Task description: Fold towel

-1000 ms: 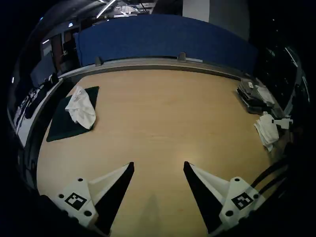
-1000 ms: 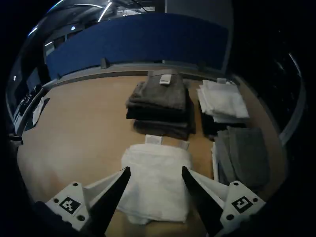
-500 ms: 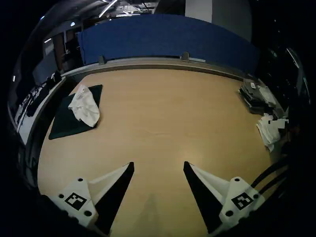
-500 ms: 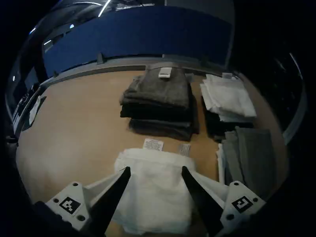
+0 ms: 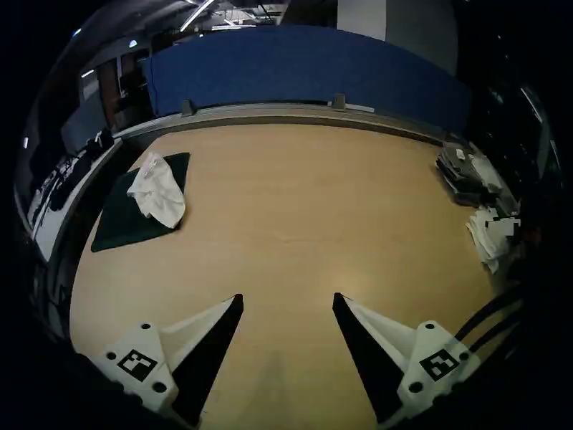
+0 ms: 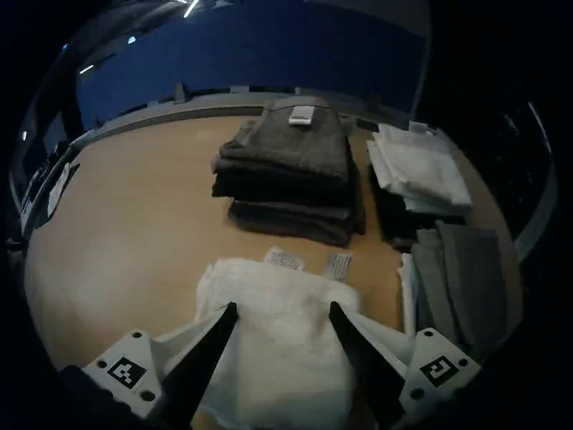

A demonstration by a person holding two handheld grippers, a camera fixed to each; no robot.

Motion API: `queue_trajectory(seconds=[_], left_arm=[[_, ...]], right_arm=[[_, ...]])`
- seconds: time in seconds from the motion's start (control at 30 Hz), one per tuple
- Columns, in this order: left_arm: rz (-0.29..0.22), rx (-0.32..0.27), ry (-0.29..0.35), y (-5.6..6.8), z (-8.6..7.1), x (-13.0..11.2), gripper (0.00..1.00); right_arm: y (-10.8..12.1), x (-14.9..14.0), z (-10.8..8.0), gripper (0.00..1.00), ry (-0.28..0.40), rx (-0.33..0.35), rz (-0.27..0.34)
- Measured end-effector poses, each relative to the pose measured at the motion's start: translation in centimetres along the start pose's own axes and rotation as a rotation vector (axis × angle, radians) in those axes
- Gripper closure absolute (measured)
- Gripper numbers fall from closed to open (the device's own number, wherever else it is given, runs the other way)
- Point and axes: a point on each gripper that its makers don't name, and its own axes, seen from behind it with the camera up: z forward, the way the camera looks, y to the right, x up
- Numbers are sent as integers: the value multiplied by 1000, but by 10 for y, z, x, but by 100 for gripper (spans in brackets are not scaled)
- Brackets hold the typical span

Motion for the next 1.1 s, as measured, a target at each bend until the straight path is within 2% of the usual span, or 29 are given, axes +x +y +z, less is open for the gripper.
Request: queue_trajectory(seconds=[0.2,0.4,0.5,0.7,0.8,1.1], left_arm=[[3,-14,12,4,-1,5,7],[5,-22,15,7,-2,6,7],[5,-26,15,7,-3,5,7],[3,-27,13,6,-3,1,7],[3,-26,12,5,-4,-1,7],[0,-16,14,0,-7,-1,7]], right_arm=[[-6,10,-27,0,61,4,23],[-10,1,-52,0,91,-15,18],[-11,-9,-58,0,90,-24,22],[-15,-31,-61,0,75,-38,38],[-19,-46,-55,0,53,-35,44],[-23,-78,-42,0,3,-36,-2]])
